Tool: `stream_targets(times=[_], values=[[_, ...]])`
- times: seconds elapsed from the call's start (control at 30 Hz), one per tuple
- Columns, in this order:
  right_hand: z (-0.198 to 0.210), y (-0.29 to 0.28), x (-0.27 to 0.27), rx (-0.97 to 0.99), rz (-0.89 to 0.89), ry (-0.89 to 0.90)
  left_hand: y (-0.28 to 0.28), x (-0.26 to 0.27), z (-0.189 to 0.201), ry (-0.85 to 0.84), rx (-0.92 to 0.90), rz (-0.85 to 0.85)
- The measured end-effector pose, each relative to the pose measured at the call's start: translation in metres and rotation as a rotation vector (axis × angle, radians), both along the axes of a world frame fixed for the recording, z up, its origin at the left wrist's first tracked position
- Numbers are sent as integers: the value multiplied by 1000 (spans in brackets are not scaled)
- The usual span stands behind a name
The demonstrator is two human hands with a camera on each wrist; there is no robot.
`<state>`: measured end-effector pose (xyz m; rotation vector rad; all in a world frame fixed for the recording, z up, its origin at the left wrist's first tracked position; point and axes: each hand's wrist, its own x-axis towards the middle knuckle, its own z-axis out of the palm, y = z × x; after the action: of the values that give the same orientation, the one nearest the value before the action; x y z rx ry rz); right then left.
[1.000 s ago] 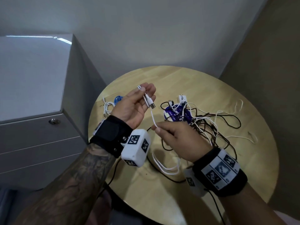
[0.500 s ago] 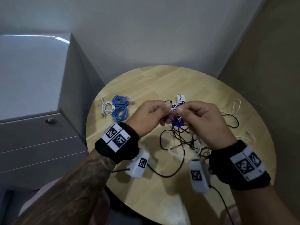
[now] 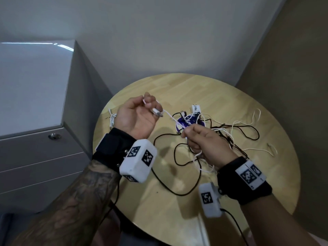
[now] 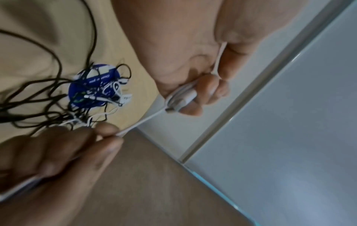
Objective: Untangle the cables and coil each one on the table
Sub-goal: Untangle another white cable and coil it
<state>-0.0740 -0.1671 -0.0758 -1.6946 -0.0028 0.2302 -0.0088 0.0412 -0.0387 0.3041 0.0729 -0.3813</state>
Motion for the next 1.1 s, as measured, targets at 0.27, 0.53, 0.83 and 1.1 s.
stream_targets(times=[0.27, 0.53, 0.83, 1.1], values=[[14, 20, -13, -345, 170, -178, -3, 11, -21, -179, 534, 256], [40, -3, -13, -273, -45, -369, -33, -26, -19, -844, 1325, -191], [31, -41, -1, -284, -208, 16, 1, -1, -2, -212, 566, -246], [19, -42, 7, -338, -203, -169, 32, 20, -14, 20, 337, -164]])
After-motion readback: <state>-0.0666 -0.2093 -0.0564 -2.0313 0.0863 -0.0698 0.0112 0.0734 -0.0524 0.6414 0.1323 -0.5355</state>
